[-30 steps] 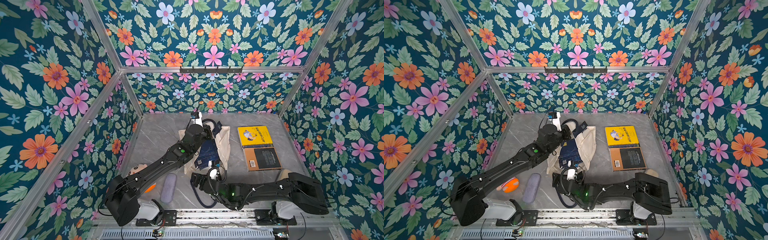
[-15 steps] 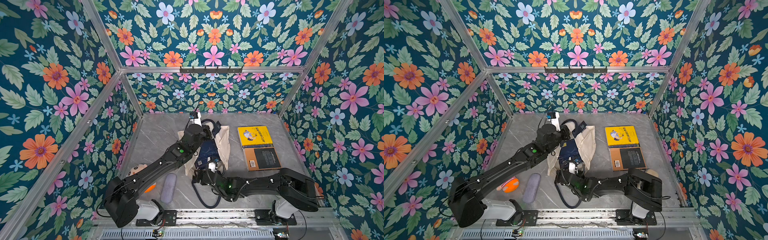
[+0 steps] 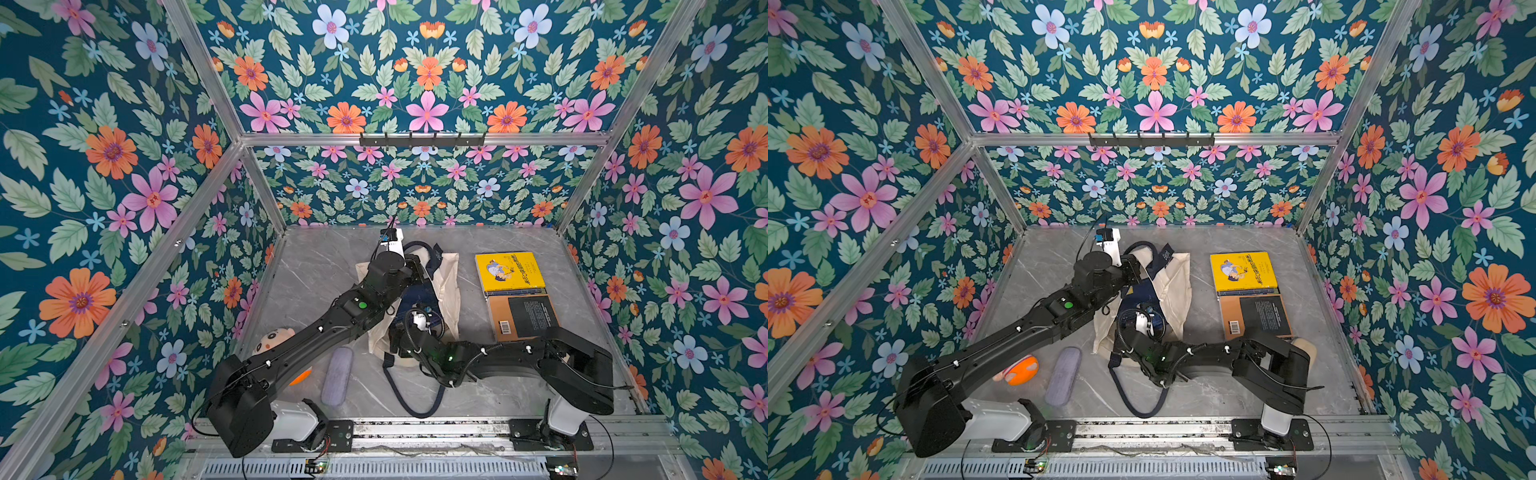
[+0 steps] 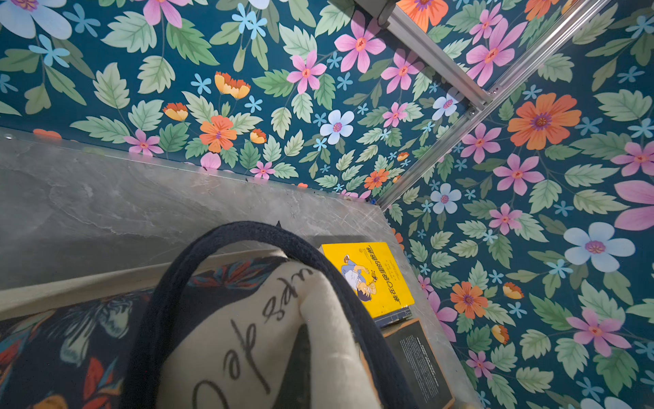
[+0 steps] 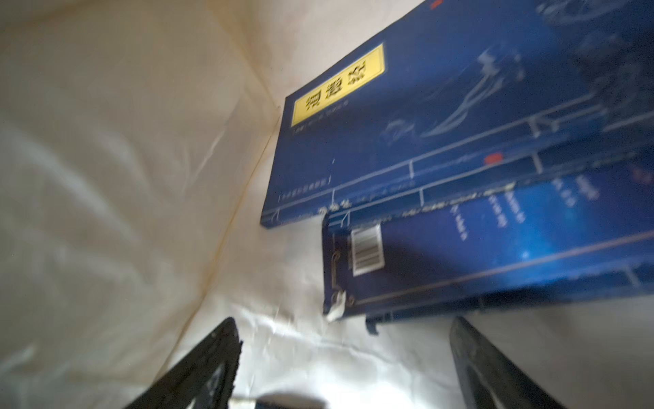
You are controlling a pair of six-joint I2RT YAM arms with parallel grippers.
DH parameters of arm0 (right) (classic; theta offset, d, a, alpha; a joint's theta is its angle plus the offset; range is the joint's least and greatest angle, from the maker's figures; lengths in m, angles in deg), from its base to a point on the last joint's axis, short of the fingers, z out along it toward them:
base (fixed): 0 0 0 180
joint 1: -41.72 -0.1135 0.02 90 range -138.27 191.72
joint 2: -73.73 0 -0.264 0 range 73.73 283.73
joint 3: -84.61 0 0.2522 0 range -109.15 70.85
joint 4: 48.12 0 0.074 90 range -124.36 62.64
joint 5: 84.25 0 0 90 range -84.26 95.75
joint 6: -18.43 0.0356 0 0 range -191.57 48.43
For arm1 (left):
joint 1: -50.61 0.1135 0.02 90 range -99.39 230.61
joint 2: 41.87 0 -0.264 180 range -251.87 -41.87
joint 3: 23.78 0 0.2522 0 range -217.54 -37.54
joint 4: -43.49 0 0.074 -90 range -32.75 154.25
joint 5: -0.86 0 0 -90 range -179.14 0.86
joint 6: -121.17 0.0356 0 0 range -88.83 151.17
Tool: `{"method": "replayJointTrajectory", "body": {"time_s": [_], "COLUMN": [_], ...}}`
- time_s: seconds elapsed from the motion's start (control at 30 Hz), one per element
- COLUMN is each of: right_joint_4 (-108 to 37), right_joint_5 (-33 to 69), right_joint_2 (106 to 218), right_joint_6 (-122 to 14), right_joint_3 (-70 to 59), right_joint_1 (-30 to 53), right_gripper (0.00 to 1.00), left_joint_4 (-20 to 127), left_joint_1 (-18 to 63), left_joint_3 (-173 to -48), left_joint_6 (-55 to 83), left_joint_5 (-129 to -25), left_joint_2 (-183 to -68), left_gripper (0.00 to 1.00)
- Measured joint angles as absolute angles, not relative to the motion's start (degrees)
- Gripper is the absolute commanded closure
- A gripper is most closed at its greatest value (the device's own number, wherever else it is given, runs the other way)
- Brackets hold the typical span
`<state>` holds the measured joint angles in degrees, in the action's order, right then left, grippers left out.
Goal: Take out the books from the canvas bag
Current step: Pick up the book from the canvas bag.
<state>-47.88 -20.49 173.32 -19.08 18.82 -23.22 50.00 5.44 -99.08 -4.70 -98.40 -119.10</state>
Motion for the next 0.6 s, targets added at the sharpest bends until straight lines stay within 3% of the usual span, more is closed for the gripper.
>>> {"method": "replayJointTrajectory", "body": {"time_s": [0.27, 0.6], "right_joint_4": [-49.2, -53.3], "right_joint_5": [-18.4, -18.0], "right_joint_2": [175.4, 177.6], "right_joint_6": [-17.3, -5.1], "right_joint_3": [15.1, 16.1], "right_joint_1": [-21.9, -21.4], "right_gripper": [0.15, 0.17], "left_joint_4": [49.2, 47.7], "left_joint_1": [5.5, 5.5], "left_joint_3": [-98.3, -96.9], "left_joint_6": [-6.8, -7.6], "left_joint_5": [-97.8, -95.2], "left_joint_2": [-119.0, -118.6], "left_gripper": [1.00, 1.00]}}
